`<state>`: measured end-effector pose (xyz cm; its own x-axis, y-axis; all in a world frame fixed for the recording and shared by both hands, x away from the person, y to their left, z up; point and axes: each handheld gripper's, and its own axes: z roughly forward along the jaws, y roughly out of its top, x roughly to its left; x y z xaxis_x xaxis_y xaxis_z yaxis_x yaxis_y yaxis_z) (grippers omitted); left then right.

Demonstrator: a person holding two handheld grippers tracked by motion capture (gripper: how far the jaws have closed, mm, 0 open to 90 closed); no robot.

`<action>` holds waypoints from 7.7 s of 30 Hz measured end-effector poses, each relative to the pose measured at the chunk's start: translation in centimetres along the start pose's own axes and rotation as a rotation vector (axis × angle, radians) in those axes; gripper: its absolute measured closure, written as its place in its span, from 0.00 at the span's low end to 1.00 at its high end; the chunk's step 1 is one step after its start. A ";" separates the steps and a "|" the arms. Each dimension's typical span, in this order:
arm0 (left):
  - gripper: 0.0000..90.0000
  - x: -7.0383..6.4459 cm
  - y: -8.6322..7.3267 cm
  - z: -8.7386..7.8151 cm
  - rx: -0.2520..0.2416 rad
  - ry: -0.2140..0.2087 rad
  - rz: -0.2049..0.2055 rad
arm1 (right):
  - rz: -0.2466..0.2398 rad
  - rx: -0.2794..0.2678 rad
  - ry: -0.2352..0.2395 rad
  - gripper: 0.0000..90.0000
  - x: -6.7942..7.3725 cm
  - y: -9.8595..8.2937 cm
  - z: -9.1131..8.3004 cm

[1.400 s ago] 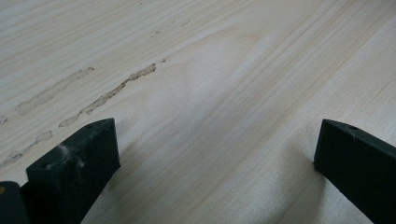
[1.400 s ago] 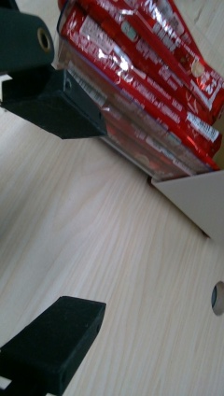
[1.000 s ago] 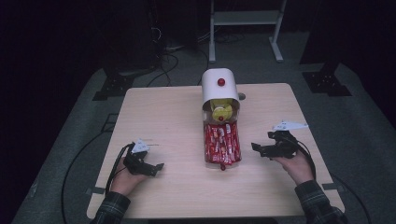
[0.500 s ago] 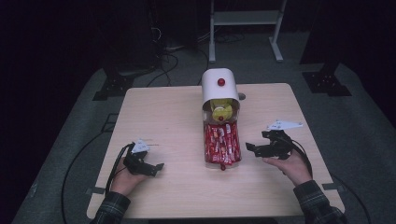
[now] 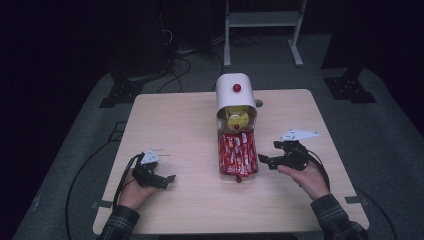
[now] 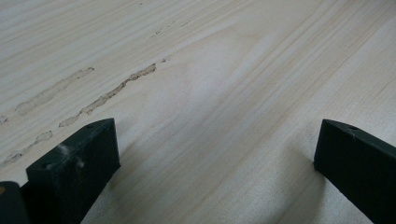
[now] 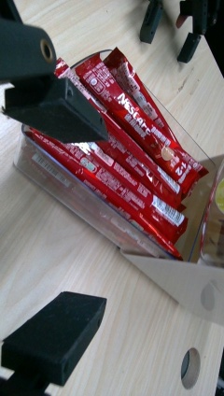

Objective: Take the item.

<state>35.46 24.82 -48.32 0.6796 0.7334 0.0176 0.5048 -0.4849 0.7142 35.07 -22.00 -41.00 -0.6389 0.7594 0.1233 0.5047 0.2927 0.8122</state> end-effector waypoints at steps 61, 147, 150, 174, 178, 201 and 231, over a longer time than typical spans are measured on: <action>0.00 0.0 0.0 0.0 0.000 0.000 0.000 | -0.038 0.095 0.115 0.76 3.8 2.3 4.8; 0.00 0.0 0.0 0.0 -0.001 0.000 0.000 | 0.021 0.034 0.154 0.99 1.5 3.0 0.4; 0.00 0.0 0.0 0.0 -0.001 0.000 0.000 | 0.028 0.035 0.148 0.99 1.2 2.9 0.1; 0.00 0.0 0.0 0.0 -0.001 0.000 0.001 | 0.076 0.001 0.085 0.99 -1.5 2.2 -2.0; 0.00 0.0 0.0 0.0 0.000 0.000 0.001 | 0.081 0.003 0.073 0.99 -1.9 2.0 -2.1; 0.00 0.0 0.0 0.0 0.000 0.000 0.000 | 0.111 0.044 0.038 0.99 -3.5 1.0 -1.3; 0.00 0.0 0.0 0.0 0.000 0.000 0.000 | 0.124 0.129 0.029 0.99 -4.1 -0.6 1.3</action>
<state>35.45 24.82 -48.32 0.6795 0.7335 0.0177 0.5049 -0.4849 0.7141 38.11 -24.51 -42.70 -0.5822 0.7780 0.2361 0.6500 0.2709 0.7101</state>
